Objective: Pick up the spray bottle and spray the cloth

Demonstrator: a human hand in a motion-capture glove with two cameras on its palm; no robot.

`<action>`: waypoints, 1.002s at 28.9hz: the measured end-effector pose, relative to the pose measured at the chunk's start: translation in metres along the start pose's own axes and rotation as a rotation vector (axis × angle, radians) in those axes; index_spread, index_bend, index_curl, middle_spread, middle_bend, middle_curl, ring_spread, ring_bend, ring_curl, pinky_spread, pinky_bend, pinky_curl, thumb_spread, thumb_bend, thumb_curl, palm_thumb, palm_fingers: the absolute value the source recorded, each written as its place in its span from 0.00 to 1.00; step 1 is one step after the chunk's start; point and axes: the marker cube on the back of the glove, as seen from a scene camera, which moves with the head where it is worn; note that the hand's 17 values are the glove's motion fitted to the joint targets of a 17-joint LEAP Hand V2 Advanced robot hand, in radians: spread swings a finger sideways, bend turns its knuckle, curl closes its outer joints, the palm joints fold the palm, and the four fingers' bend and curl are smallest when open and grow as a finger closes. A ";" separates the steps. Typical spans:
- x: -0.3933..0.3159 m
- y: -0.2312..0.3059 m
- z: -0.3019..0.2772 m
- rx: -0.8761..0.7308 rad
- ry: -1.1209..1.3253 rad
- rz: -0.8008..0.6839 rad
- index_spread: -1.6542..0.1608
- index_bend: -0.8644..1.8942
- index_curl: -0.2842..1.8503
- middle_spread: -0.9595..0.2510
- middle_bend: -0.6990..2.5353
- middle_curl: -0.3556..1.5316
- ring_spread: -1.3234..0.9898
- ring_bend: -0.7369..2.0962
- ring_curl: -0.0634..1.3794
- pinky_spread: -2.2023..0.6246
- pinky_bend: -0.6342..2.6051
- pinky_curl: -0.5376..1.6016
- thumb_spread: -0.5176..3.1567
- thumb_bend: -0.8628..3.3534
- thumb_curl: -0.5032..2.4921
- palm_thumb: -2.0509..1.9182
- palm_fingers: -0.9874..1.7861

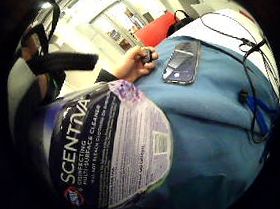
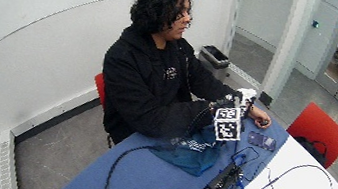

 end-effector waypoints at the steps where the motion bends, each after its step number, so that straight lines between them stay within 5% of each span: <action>1: 0.000 0.001 -0.001 -0.010 0.014 0.002 0.77 0.36 0.35 0.63 0.36 0.50 0.48 0.55 0.41 0.68 0.39 0.47 0.31 0.20 0.44 0.80 0.79; 11: -0.009 0.005 -0.059 -0.020 0.325 0.076 0.80 0.37 0.36 0.75 0.34 0.48 0.54 0.44 0.36 0.76 0.32 0.45 0.38 0.18 0.38 0.71 0.63; 20: -0.037 0.118 -0.130 -0.168 0.792 0.262 0.77 0.35 0.32 0.83 0.28 0.43 0.58 0.40 0.32 0.81 0.34 0.44 0.40 0.19 0.34 0.67 0.55; 29: -0.049 0.188 -0.149 -0.108 1.012 0.345 0.71 0.36 0.29 0.86 0.28 0.41 0.60 0.38 0.30 0.85 0.32 0.43 0.41 0.19 0.32 0.64 0.47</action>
